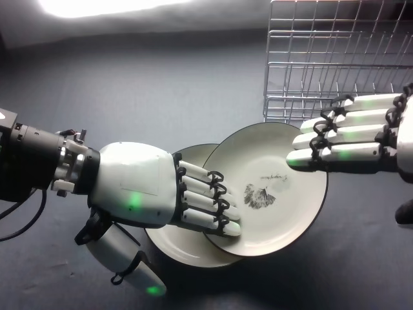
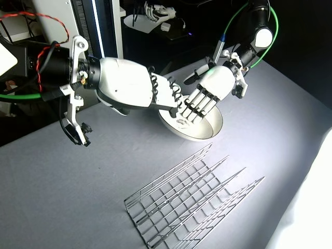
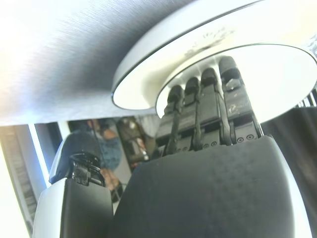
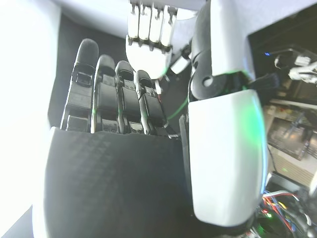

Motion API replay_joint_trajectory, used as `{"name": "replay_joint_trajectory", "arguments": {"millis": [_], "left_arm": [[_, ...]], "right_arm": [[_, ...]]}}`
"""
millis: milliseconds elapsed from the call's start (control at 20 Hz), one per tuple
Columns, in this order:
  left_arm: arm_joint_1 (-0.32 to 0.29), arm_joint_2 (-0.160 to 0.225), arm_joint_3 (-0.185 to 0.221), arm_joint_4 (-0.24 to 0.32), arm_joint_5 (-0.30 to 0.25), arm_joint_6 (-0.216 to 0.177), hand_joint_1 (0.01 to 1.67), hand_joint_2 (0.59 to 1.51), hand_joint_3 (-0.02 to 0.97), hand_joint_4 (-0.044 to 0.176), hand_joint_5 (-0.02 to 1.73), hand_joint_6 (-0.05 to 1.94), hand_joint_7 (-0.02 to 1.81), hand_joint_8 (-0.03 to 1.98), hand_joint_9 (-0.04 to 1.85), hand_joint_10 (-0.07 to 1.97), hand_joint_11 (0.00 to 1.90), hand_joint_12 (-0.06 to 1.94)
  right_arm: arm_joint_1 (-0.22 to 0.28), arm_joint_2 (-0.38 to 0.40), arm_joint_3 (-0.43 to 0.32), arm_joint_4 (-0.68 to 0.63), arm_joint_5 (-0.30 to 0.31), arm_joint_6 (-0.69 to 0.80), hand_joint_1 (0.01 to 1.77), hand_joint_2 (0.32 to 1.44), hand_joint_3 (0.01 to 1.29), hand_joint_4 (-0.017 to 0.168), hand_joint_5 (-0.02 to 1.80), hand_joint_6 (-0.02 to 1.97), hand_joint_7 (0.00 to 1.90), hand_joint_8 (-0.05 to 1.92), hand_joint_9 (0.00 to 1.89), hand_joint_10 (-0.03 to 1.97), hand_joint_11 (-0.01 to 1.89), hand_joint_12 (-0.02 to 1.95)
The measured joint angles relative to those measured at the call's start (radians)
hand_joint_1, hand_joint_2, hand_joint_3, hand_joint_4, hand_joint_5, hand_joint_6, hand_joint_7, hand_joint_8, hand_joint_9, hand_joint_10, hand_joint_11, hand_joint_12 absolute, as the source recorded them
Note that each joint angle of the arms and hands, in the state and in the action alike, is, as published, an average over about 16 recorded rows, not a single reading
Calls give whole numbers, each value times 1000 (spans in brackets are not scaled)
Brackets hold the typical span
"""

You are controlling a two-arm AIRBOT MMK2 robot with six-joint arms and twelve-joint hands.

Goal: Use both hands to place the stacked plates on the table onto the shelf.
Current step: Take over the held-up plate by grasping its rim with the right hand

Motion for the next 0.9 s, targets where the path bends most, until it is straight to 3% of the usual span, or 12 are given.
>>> {"name": "replay_joint_trajectory", "arguments": {"millis": [450, 650, 900], "left_arm": [[-3, -5, 0, -2, 3, -1, 16, 1191, 4, -6, 146, -23, 123, -13, 157, -8, 111, 184], [-3, -5, 0, -3, 3, -1, 16, 1191, 3, -6, 146, -23, 124, -12, 156, -7, 110, 180], [-3, -6, 1, -4, 3, -1, 16, 1191, 3, -6, 141, -23, 121, -13, 151, -6, 104, 173]], "right_arm": [[-26, -87, 57, 4, -53, 18, 1293, 966, 16, -1, 41, 27, 30, 17, 30, 23, 19, 265], [-35, -138, 94, 6, -62, 21, 1313, 957, 16, -1, 25, 26, 19, 17, 22, 23, 12, 259], [-36, -206, 137, 7, -76, 23, 1366, 949, 16, -2, 35, 26, 21, 17, 30, 23, 8, 389]]}}
